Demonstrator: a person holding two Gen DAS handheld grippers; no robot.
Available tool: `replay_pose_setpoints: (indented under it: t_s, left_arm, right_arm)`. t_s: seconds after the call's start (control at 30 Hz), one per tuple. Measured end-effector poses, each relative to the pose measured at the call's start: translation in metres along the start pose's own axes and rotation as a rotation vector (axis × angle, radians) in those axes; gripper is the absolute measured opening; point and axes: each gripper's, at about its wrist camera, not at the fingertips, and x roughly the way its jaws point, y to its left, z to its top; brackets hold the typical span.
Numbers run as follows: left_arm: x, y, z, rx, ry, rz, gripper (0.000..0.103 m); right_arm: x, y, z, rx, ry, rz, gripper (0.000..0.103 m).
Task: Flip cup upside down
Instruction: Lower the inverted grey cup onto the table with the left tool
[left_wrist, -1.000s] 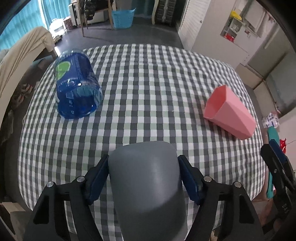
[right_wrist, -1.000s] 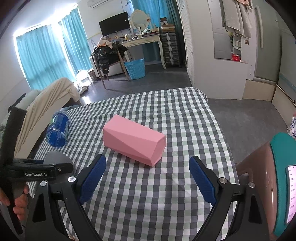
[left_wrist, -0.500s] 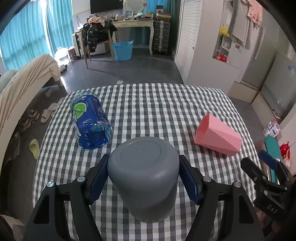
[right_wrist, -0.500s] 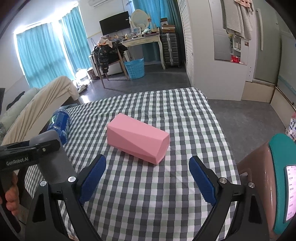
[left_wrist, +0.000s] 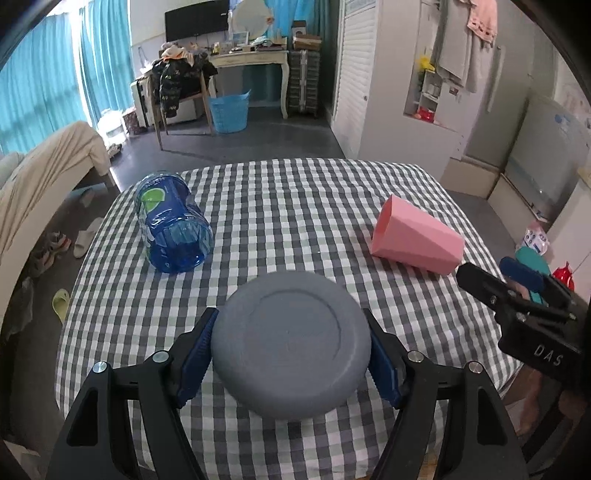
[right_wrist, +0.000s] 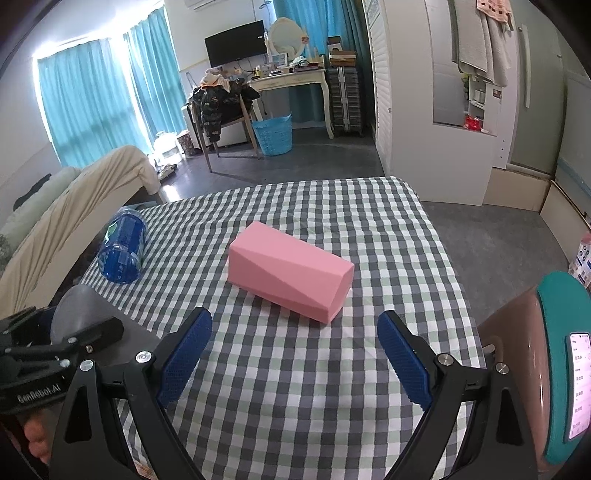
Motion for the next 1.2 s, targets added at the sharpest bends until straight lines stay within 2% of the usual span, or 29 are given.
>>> replay_pose_setpoints:
  t_s: [0.13, 0.3, 0.37, 0.47, 0.77, 0.9, 1.2]
  left_arm:
    - [0.008, -0.003, -0.010, 0.012, 0.001, 0.004, 0.080]
    - [0.030, 0.000, -0.025, 0.005, 0.046, -0.040, 0.079]
    - [0.033, -0.001, -0.029, 0.009, 0.031, -0.036, 0.073]
    - [0.033, -0.001, -0.030, 0.016, 0.001, -0.042, 0.073]
    - [0.049, 0.003, -0.001, 0.013, -0.079, -0.018, 0.073]
    - [0.065, 0.004, 0.007, 0.007, -0.054, -0.015, 0.073]
    - [0.067, 0.007, 0.005, 0.010, -0.076, -0.024, 0.074]
  right_arm:
    - [-0.001, 0.003, -0.002, -0.007, 0.002, -0.002, 0.091]
    - [-0.002, 0.005, -0.003, -0.011, 0.007, -0.011, 0.091]
    - [-0.002, 0.005, -0.003, -0.015, 0.009, -0.013, 0.091]
    - [-0.001, 0.006, -0.003, -0.019, 0.011, -0.015, 0.091]
    - [0.006, 0.010, -0.004, -0.034, 0.028, -0.029, 0.091]
    - [0.010, 0.009, -0.003, -0.037, 0.037, -0.038, 0.091]
    - [0.012, 0.007, 0.000, -0.041, 0.042, -0.057, 0.091]
